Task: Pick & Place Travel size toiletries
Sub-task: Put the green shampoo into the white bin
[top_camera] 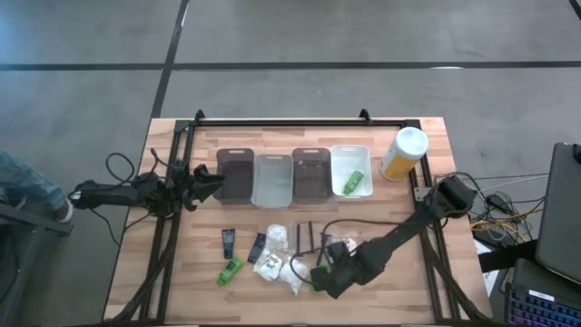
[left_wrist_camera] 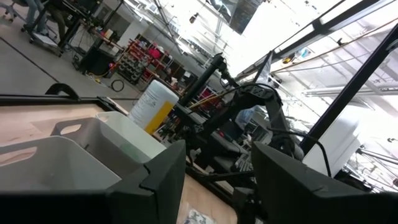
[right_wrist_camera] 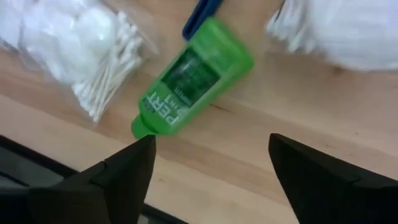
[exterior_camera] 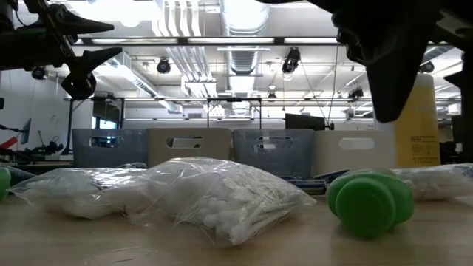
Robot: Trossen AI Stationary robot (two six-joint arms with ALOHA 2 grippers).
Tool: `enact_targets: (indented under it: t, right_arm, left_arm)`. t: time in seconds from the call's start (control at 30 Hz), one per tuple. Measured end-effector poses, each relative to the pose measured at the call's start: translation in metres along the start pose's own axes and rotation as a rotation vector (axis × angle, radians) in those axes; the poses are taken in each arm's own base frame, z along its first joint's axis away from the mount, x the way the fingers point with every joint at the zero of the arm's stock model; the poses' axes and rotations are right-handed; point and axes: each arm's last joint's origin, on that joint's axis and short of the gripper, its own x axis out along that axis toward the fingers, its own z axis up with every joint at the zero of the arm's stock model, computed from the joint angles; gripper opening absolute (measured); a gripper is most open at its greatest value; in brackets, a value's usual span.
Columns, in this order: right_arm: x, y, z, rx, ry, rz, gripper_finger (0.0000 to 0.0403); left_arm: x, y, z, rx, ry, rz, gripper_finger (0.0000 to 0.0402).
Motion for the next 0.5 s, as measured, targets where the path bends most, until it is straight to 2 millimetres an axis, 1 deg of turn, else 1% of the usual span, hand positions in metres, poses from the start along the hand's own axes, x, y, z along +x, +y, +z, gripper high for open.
enact_targets:
  t: [0.1, 0.27, 0.37, 0.5]
  right_arm:
    - [0.009, 0.008, -0.002, 0.019, -0.004, -0.005, 0.0329]
    - [0.020, 0.025, -0.005, 0.104, -0.001, -0.010, 0.0349]
    - [0.020, 0.032, -0.007, 0.156, -0.004, -0.032, 0.0356]
    - [0.020, 0.033, -0.008, 0.243, -0.021, -0.084, 0.0358]
  left_arm:
    - [0.000, 0.000, 0.000, 0.001, 0.004, 0.003, 0.0188]
    - [0.000, 0.001, -0.001, 0.003, 0.008, 0.006, 0.0188]
    - [0.000, 0.001, -0.001, 0.004, 0.011, 0.008, 0.0188]
    - [0.000, 0.001, -0.001, 0.004, 0.012, 0.009, 0.0188]
